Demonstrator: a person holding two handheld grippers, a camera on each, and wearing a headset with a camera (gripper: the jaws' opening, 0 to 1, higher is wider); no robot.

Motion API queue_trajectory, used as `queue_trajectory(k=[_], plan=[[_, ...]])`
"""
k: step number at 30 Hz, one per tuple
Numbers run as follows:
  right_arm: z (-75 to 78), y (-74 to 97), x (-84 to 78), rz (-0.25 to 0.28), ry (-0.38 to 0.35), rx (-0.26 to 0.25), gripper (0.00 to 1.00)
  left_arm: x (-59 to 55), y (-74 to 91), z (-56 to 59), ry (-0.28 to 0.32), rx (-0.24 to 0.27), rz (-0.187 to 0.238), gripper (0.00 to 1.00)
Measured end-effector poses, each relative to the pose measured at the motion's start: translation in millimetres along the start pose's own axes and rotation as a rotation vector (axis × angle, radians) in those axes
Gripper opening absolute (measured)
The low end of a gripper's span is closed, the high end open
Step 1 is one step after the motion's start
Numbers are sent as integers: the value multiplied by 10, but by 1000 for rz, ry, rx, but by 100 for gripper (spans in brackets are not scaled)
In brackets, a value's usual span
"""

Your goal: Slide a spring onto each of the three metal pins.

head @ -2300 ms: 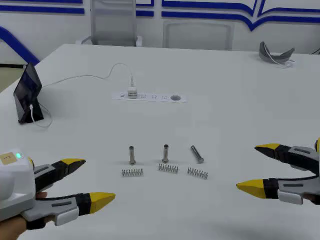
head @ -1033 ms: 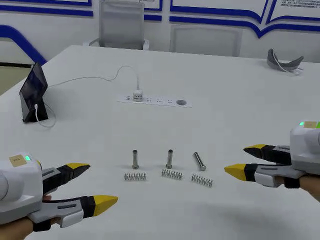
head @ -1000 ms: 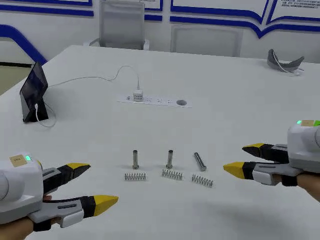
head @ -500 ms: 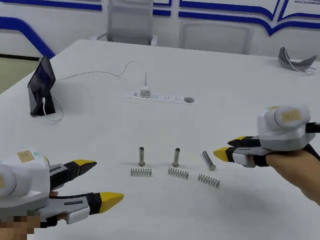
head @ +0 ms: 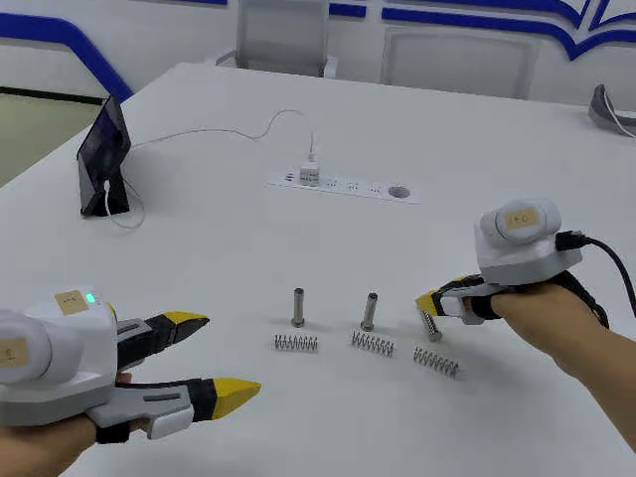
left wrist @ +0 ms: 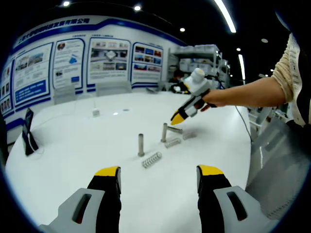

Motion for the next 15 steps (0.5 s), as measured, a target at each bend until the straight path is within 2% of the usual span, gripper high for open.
queue_trajectory(k=[1,8,15], plan=[[6,-31,-13,-19,-6,-8,24,-6,-10,3,3,-1,-1,64],[-8,-166,-14,-57,-30,-7,20,-43,-31,9,11,-7,-4,64],[7,-209,-34,-104,-24,-18,16,-65,-18,-4,19,0,-4,64]])
Point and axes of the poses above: the centre of the closed fingertips' face, and the gripper's own axes: y roughly backward along the fingers, z roughly to its right, x roughly out of its top, the point moved 7 cm from there along y, roughly backward along the fingers, and after that the axes turned 1 degree about x, right-handed, at the moved point
